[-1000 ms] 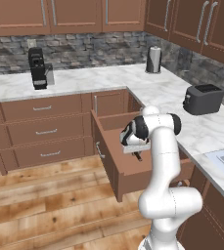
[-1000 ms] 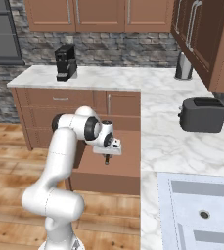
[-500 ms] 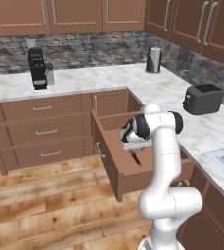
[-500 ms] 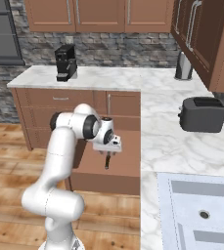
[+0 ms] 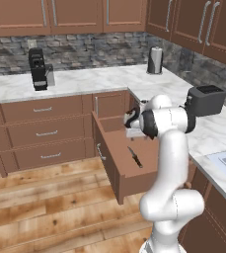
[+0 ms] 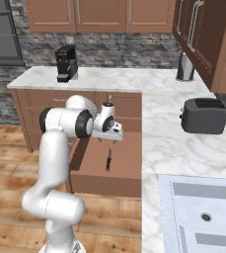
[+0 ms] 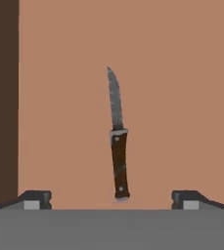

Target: Pick up the metallic utensils from the counter and place them in the open drawer. Make sure not to pick up any wooden utensils.

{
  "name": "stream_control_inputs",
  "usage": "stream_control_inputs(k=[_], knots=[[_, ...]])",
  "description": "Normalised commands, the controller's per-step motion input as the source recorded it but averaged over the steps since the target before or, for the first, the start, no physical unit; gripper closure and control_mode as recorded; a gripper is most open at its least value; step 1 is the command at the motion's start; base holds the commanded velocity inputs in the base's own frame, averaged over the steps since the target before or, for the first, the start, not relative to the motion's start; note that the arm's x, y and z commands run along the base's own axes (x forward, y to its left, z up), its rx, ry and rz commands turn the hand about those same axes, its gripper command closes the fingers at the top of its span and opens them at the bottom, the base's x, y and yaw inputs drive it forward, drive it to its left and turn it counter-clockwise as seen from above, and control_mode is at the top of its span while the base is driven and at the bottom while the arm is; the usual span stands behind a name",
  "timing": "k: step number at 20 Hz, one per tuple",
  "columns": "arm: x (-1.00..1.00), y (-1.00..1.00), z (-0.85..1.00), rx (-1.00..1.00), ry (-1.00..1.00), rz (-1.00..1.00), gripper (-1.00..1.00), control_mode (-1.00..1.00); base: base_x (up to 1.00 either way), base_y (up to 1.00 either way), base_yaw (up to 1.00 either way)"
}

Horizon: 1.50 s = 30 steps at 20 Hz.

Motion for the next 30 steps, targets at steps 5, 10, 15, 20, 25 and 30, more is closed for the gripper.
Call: stream_control_inputs(k=[5,10,15,20,25,30], knots=[[-0.97,0.07,0.87,0.01,0.00,0.00,-1.00,-1.00,0.00,0.00,0.00],[-1.00,0.09,0.83,0.00,0.00,0.00,-1.00,-1.00,0.00,0.00,0.00],[-1.00,0.08,0.69,0.00,-0.04,0.00,-1.00,-1.00,0.00,0.00,0.00],[-0.99,0.09,0.65,0.00,-0.07,0.00,-1.00,-1.00,0.00,0.00,0.00],[-0.71,0.02,0.34,0.00,-0.13,0.00,-1.00,-1.00,0.00,0.00,0.00],[0.00,0.00,0.00,0.00,0.00,0.00,-1.00,-1.00,0.00,0.00,0.00]])
